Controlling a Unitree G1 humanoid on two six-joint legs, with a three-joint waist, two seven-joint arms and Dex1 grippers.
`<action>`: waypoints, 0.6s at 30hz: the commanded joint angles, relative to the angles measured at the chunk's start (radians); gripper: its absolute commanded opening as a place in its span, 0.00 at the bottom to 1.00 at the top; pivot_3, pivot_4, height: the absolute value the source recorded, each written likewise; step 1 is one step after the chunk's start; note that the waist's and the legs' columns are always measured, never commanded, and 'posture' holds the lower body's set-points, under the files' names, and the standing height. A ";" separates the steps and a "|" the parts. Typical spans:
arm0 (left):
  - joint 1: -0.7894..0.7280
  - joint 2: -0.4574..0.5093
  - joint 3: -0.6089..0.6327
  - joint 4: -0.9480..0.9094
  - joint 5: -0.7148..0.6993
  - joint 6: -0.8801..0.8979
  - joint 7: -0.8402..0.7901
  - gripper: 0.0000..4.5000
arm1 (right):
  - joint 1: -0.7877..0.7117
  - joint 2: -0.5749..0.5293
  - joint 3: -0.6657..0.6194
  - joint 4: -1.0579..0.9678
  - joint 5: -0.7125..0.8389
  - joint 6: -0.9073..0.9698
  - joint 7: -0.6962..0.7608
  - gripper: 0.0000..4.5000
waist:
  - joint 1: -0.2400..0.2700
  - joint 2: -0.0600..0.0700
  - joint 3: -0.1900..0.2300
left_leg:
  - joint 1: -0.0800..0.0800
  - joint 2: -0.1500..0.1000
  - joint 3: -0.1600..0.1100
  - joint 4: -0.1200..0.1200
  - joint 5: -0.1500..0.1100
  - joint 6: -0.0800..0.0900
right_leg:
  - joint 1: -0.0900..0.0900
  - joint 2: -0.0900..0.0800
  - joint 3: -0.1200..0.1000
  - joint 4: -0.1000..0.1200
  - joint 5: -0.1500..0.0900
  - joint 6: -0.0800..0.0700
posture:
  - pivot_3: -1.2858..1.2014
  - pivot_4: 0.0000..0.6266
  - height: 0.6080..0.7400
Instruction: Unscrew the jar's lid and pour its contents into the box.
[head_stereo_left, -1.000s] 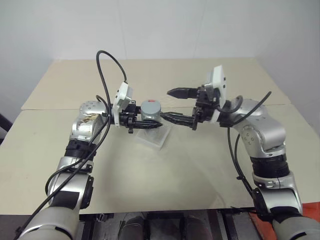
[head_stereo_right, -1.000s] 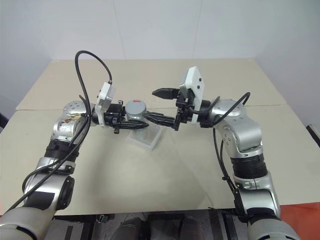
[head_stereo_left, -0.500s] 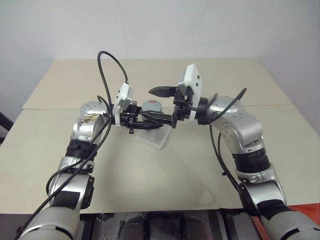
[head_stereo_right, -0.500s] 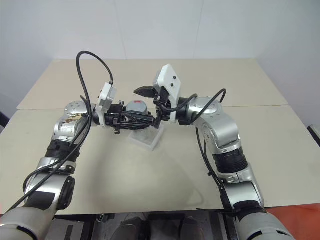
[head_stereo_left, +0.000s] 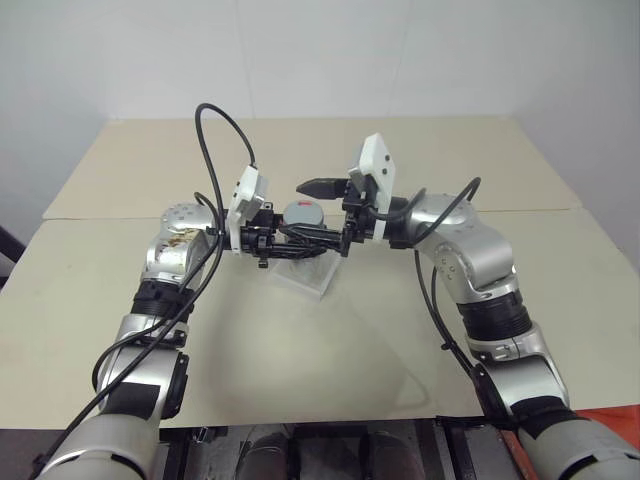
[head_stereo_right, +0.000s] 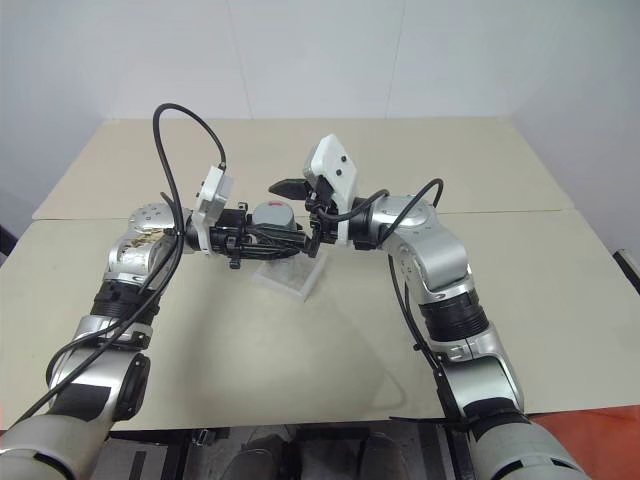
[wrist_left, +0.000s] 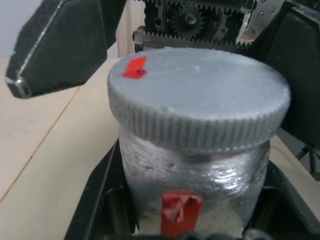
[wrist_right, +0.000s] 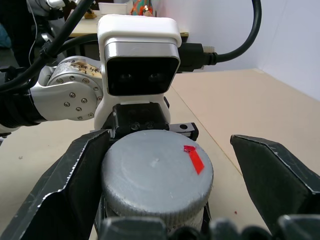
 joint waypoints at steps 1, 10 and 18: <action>-0.007 0.010 0.011 -0.042 -0.019 -0.005 -0.009 0.45 | -0.006 -0.032 -0.046 -0.008 -0.008 -0.027 -0.006 0.98 | 0.000 0.000 0.000 | 0.000 0.000 0.000 0.000 0.000 0.000 | 0.000 0.000 0.000 0.000 0.000 0.000 | 0.52 0.24 1.00; -0.001 0.014 0.010 -0.051 -0.022 0.001 -0.008 0.45 | 0.019 -0.080 -0.095 -0.016 0.034 -0.016 -0.008 0.98 | 0.001 0.000 0.000 | 0.000 0.000 0.000 0.000 0.000 0.000 | 0.000 0.000 0.000 0.000 0.000 0.000 | 0.52 0.24 1.00; -0.003 0.018 0.010 -0.048 -0.023 0.001 -0.009 0.45 | 0.049 -0.124 -0.114 -0.032 0.057 -0.022 -0.003 0.98 | 0.001 0.000 0.000 | 0.000 0.000 0.000 0.000 0.000 0.000 | 0.000 0.000 0.000 0.000 0.000 0.000 | 0.52 0.24 1.00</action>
